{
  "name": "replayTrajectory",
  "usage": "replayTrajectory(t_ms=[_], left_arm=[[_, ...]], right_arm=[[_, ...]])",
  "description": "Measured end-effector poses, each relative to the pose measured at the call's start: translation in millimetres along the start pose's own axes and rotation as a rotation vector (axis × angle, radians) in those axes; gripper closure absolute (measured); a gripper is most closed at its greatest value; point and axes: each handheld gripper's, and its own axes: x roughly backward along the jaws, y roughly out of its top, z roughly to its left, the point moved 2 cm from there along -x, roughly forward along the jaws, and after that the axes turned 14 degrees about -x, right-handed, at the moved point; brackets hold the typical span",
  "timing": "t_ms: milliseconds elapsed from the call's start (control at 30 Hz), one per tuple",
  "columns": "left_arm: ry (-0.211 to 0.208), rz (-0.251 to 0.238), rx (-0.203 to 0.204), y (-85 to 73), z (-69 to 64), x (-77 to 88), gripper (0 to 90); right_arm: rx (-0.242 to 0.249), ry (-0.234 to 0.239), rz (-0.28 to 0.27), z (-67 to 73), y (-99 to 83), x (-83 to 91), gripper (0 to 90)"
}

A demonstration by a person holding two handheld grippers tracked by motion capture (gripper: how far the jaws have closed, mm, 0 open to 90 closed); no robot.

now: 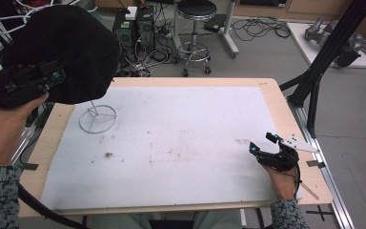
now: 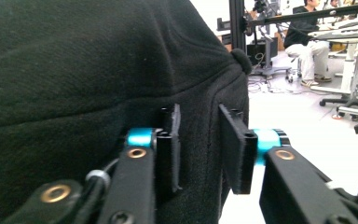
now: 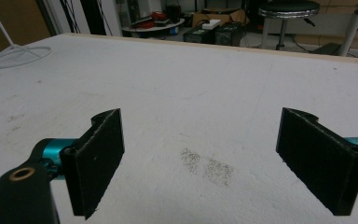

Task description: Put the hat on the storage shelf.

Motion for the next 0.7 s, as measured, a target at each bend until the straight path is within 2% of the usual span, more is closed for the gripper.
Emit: replayTrajectory(t_ms=[67, 700], left_arm=[[-0.001, 0.014, -0.005, -0.6, -0.4, -0.8, 63.9], [0.011, 0.003, -0.005, 1.0, -10.3, 8.4, 53.8]], right_arm=[[0.0, 0.0, 0.001, -0.2, 0.0, 0.0, 14.2], [0.004, -0.002, -0.005, -0.3, 0.4, 0.2, 14.2]])
